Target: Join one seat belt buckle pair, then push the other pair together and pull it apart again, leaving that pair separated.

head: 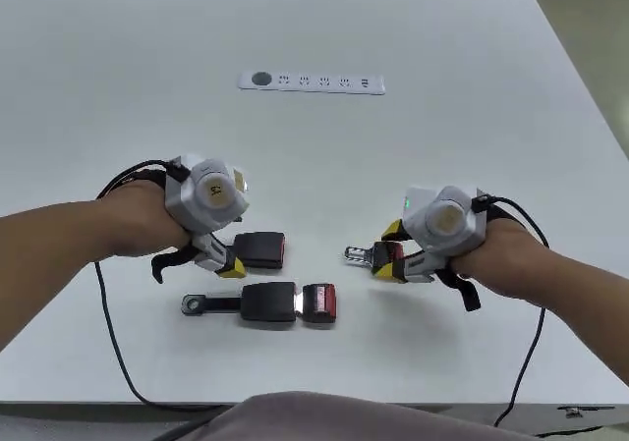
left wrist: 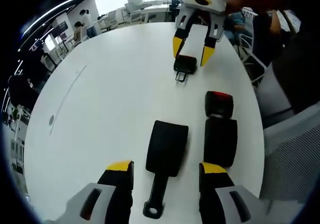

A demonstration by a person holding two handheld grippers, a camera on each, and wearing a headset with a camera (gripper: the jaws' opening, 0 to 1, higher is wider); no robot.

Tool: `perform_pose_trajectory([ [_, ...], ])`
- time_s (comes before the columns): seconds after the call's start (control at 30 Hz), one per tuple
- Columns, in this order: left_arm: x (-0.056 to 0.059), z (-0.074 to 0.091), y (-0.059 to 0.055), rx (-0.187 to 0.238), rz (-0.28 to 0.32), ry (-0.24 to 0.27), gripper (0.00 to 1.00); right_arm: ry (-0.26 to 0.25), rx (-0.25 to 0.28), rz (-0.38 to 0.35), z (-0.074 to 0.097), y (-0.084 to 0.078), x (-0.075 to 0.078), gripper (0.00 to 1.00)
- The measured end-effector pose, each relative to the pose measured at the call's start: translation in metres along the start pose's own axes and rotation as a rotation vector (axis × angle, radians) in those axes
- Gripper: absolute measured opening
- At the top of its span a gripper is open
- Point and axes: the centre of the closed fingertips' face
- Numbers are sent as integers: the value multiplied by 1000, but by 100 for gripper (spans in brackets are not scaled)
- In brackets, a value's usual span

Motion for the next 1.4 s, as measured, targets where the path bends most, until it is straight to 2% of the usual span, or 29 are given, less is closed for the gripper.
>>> perform_pose_trajectory([
  [0.07, 1, -2, 0, 0, -6, -5, 52, -3, -5, -8, -4, -6, 7, 32],
  [0.13, 0, -8, -2, 1, -14, -16, 51, -1, -11, -18, 1, -7, 6, 32],
  [0.3, 0, -12, -3, -15, -41, -38, 47, 19, -37, -23, -8, -17, 12, 31],
  [0.4, 0, -16, -4, -17, -55, -49, 46, 34, -50, -16, -5, -14, 6, 31],
  [0.43, 1, -16, -5, -17, -65, -54, 46, 39, -53, -13, -9, -16, 8, 31],
  [0.5, 2, -22, -9, -23, -121, -66, 43, 47, -56, -11, -13, -18, 10, 32],
  [0.6, 5, -26, -18, -51, -127, -78, 41, 55, -71, 25, -13, -20, 7, 32],
  [0.63, 4, -24, -15, -36, -130, -76, 41, 55, -77, 34, -13, -21, 6, 32],
  [0.67, 3, -23, -15, -39, -104, -67, 41, 62, -68, 20, -12, -19, 7, 32],
  [0.83, 3, -23, -16, -42, -93, -66, 40, 86, -51, -4, -19, -25, 13, 32],
  [0.93, 3, -22, -16, -41, -83, -61, 39, 91, -46, 2, -18, -22, 10, 32],
  [1.07, 2, -22, -11, -18, -65, -61, 39, 95, -33, -2, -16, -21, 9, 32],
  [1.23, 0, -25, -12, -29, -64, -64, 36, 95, -24, -5, -17, -20, 8, 32],
  [1.3, 0, -24, -11, -21, -49, -62, 35, 96, -19, -6, -17, -19, 8, 32],
  [1.4, 2, -22, -8, -18, -62, -60, 35, 98, -7, -10, -17, -19, 8, 32],
])
Point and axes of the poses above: the centre of the closed fingertips' face, and the gripper's own axes: z roughly backward along the fingers, x roughly to its right, y roughly out of its top, and after that the axes turned 10 degrees about -z, right-handed
